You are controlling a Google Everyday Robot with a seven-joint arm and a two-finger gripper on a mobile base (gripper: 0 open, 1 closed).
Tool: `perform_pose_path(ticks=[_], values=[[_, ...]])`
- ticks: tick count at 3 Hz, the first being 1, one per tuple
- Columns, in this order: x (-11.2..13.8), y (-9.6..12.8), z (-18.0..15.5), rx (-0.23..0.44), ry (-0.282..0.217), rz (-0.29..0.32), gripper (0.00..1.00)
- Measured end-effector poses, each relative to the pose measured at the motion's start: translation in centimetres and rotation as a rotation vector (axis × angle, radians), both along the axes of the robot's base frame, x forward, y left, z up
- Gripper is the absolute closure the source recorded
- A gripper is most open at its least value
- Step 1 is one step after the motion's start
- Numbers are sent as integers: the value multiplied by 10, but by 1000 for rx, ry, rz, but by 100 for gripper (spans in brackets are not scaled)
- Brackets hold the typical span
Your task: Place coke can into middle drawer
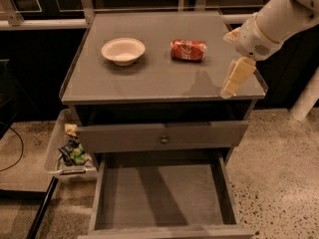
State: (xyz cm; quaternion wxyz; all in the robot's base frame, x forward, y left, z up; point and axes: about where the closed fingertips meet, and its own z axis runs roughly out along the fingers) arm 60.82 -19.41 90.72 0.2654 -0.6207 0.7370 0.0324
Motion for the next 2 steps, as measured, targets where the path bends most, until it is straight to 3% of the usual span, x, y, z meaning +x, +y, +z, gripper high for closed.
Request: perform_pose_path(ticks=[1, 2], values=[[27, 2, -7, 100, -90, -28, 0], [49, 7, -17, 177, -125, -29, 0]])
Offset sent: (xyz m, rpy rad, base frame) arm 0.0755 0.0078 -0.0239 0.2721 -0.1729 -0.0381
